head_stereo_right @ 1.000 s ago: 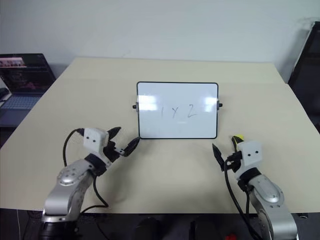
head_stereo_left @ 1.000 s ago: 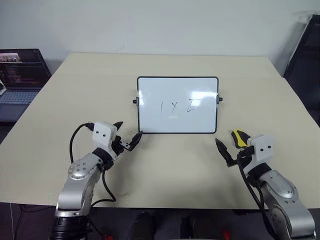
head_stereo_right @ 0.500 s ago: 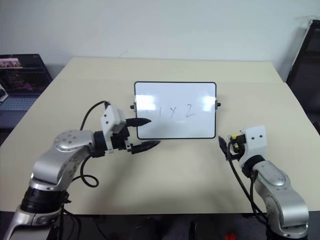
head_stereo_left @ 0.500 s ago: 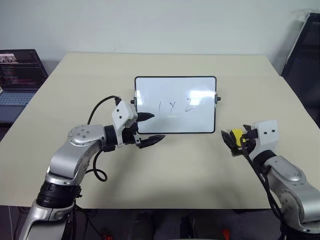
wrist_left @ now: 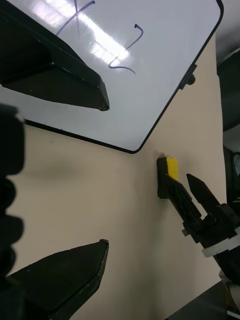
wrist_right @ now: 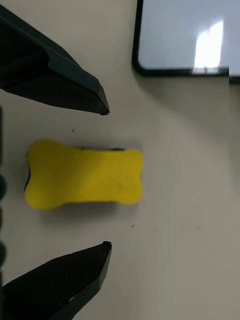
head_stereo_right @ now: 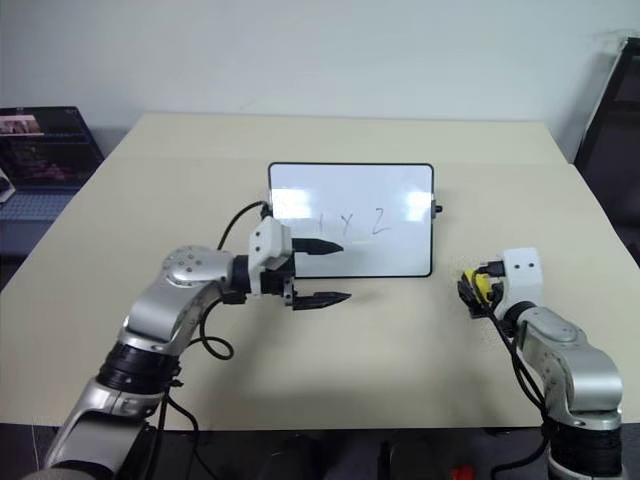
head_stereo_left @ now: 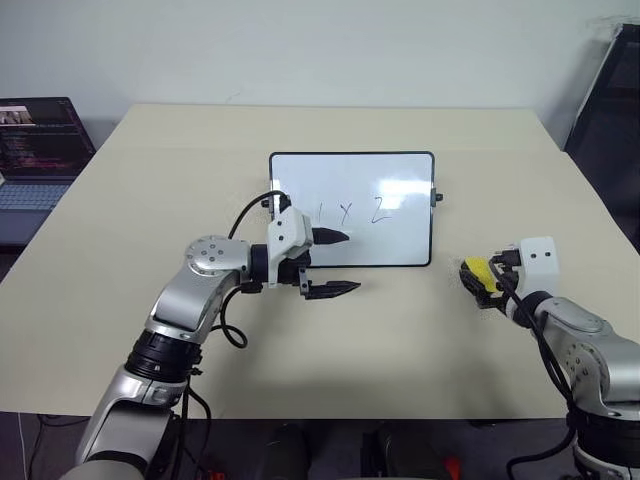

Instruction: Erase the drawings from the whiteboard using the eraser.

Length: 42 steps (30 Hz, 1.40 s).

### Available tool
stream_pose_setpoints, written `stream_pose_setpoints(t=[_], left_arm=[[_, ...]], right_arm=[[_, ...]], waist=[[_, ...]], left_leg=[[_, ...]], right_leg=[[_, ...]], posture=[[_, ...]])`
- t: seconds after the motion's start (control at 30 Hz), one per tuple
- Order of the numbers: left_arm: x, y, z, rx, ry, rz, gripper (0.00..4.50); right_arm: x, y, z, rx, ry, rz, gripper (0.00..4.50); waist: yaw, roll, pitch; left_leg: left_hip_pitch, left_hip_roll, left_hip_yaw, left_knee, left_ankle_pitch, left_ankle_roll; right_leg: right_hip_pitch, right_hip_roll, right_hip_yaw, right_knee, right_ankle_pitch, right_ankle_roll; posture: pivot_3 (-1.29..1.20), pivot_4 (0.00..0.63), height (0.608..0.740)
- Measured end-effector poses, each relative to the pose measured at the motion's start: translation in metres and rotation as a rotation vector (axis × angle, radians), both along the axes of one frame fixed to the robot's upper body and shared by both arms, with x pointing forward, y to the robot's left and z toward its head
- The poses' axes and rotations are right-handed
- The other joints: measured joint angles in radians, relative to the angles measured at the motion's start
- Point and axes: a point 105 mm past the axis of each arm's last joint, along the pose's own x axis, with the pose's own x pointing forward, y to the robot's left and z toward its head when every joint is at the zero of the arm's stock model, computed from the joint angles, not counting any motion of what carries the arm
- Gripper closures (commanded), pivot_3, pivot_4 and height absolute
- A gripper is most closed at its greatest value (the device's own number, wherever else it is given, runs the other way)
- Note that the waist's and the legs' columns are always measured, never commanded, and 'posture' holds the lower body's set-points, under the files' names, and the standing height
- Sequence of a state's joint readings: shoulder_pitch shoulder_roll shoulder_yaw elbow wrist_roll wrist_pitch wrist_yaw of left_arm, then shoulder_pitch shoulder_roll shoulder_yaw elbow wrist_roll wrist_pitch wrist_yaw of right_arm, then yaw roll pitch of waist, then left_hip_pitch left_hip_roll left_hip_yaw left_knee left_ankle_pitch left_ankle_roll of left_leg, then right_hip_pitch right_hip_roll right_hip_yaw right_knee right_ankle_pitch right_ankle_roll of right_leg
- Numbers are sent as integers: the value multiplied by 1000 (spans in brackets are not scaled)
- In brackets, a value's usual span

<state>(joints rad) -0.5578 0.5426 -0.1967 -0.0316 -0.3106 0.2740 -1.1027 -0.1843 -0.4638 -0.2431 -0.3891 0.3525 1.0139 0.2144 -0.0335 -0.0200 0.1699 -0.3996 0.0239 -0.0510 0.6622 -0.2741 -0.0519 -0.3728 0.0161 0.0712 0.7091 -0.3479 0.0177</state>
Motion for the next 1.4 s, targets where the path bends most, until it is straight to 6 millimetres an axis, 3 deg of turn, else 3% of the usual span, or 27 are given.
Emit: stream_pose_setpoints(t=[0.5,0.6,0.9,1.13,1.4], left_arm=[[-4,-5,-1,-8,19,30,0],[-5,-6,1,-8,21,32,0],[-3,-5,0,-9,28,49,0],[3,1,2,-29,36,111,0],[4,33,-2,-53,87,317,0]], right_arm=[[17,-14,-4,19,17,5,35],[17,-14,-4,19,14,4,598],[18,-13,-4,15,10,7,3536],[17,-10,-3,7,6,17,3558],[6,13,19,-31,-61,151,3644]], waist=[[1,0,0],[1,0,0],[1,0,0],[0,0,0],[0,0,0]], left_leg=[[0,0,0,0,0,0],[0,0,0,0,0,0],[0,0,0,0,0,0],[0,0,0,0,0,0],[0,1,-1,0,0,0]], right_leg=[[0,0,0,0,0,0],[0,0,0,0,0,0],[0,0,0,0,0,0],[0,0,0,1,0,0],[0,0,0,1,0,0]], posture=[[0,150,740],[0,150,740],[0,150,740],[0,150,740],[0,150,740]])
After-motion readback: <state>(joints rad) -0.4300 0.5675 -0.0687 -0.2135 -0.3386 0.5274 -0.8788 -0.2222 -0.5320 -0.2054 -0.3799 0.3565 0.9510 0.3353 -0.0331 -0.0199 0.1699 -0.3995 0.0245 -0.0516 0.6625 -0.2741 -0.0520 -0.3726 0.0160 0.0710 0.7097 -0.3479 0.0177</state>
